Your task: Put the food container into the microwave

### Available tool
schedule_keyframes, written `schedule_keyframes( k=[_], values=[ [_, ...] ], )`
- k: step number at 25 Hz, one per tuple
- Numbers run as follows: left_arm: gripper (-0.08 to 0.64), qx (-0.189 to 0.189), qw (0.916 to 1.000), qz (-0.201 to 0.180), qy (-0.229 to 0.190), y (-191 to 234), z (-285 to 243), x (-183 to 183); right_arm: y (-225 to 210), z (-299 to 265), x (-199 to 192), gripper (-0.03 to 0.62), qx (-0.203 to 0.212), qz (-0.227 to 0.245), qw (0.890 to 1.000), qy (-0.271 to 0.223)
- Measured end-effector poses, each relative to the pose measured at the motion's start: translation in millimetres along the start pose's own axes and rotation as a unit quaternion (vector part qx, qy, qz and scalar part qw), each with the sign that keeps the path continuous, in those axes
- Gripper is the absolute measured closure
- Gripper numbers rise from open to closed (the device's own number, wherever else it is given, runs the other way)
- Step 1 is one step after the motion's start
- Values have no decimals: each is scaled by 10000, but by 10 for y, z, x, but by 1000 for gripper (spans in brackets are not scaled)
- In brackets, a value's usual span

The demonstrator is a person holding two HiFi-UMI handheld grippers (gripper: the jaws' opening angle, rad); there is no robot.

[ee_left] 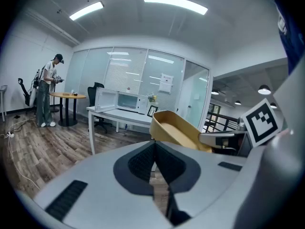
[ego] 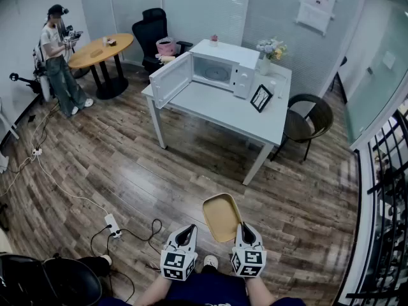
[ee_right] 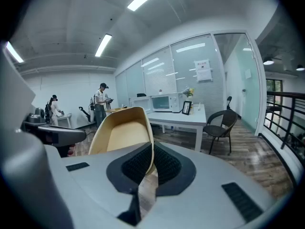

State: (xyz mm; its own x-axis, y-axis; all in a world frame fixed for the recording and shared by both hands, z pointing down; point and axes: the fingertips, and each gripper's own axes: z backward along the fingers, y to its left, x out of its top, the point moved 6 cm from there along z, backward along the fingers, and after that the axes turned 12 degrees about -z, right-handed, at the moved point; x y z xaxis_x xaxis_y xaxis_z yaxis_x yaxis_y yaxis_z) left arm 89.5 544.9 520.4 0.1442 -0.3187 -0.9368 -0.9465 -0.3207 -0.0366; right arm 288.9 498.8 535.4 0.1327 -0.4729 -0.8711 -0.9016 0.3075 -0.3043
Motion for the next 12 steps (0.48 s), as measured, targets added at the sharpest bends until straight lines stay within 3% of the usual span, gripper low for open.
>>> schedule_keyframes(
  k=[4,9,12],
  values=[
    [557,94,9999,77,-109,74,-19,22,124,-80,13,571,313,189,9993,118],
    [557,106,9999,81,-92,156,-15,25,43,-115,123,569,-256,-14,9996,-135],
    [557,20,9997,151,-171,216,-36,35,13,-139,195,563,-376,-226,9984,-343]
  ],
)
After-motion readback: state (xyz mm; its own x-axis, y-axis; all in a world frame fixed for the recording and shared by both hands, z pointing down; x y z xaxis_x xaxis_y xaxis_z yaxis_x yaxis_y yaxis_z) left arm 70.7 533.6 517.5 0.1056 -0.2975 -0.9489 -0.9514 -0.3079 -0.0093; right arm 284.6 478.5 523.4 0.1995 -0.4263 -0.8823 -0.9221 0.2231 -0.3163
